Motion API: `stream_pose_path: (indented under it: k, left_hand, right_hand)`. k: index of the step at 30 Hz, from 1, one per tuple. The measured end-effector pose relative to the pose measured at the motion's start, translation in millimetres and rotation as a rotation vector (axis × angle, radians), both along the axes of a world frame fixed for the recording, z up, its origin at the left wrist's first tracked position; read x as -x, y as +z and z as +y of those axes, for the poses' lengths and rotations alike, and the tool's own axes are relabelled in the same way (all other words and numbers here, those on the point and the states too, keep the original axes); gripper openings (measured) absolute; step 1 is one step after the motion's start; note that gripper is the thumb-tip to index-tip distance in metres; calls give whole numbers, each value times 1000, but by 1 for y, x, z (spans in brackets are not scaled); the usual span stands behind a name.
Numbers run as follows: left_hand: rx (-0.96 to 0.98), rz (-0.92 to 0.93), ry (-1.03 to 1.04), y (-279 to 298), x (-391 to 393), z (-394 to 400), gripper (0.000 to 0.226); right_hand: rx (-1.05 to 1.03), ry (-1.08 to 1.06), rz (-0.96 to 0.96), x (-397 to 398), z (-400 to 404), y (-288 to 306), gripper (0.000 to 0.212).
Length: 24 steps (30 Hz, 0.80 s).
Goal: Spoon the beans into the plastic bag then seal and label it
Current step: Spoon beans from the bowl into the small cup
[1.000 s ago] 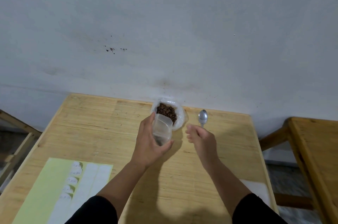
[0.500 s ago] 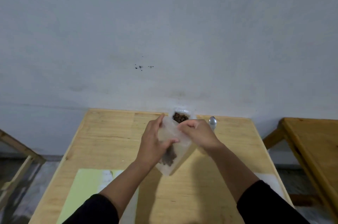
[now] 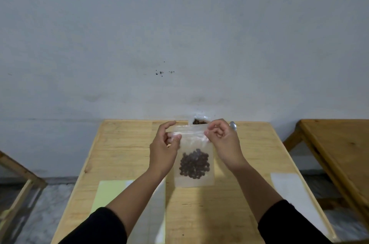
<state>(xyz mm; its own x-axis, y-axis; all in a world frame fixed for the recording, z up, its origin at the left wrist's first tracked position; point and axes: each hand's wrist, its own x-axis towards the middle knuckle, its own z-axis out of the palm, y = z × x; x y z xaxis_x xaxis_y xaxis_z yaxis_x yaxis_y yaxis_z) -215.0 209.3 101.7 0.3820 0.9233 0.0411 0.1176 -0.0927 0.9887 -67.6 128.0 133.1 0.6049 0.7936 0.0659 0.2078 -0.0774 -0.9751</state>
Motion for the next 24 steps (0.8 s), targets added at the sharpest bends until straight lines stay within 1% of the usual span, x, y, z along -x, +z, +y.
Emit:
stream_pose_path:
  k: [2,5,7,10,13,17,21,24]
  left_hand:
    - [-13,-10,-71,3,3,1,29]
    - [-6,-50,-126,6,7,3,31]
    - [-40,-30,-128,8,9,4,31]
    - [-45,-19,-138,9,9,3,22]
    - [-51,29,-123,9,8,-1,22]
    - [-51,38,-58,11,5,-5,22]
    - [-45,24,-90,11,7,-5,22]
    - [-25,47,-151,11,6,-8,14]
  right_hand:
    - [33,19,-12,-4,-1,3,21]
    - [102,99,-16,-8,-5,10,14]
    - [125,119,-18,-8,-6,13,12]
    - [141,100,-2,-7,-7,14,14]
    - [143,68,10,-6,-7,14,15]
    - [130,34,28,0,-9,17,11]
    - [148,119,51,3,-8,12,13]
    - [155,174,44,7,-5,4,14]
